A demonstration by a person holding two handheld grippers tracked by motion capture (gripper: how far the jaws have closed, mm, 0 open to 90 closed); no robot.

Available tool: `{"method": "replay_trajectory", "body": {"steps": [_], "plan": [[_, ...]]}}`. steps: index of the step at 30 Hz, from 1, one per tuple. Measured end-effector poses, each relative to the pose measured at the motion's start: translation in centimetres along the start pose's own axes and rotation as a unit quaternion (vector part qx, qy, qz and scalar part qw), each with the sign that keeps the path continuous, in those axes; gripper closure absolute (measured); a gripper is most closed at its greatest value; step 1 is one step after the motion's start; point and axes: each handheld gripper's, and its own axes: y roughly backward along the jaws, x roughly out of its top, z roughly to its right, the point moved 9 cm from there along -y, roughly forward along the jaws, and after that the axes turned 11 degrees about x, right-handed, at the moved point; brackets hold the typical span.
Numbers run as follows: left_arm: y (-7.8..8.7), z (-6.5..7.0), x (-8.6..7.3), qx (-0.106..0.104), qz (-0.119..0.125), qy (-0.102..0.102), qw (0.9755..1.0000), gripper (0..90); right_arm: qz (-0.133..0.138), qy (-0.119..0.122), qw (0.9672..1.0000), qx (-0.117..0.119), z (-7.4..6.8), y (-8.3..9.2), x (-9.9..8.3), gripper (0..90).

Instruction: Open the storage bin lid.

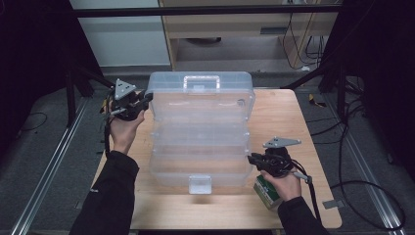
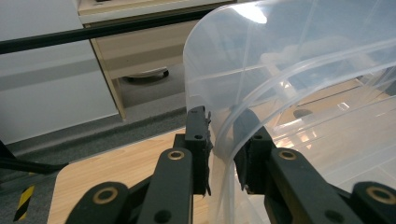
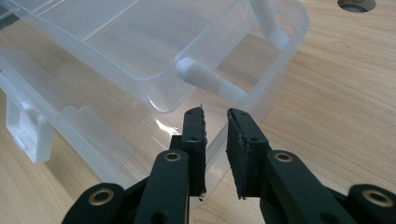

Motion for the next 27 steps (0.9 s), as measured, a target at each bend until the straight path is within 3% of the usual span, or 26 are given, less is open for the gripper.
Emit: {"method": "replay_trajectory", "body": {"steps": [27], "plan": [[-3.0, -0.4, 0.9, 0.013, -0.006, 0.014, 0.9998, 77.5, 0.000, 0.000, 1.0000, 0.000, 0.1, 0.0, 0.0, 77.2]]}}
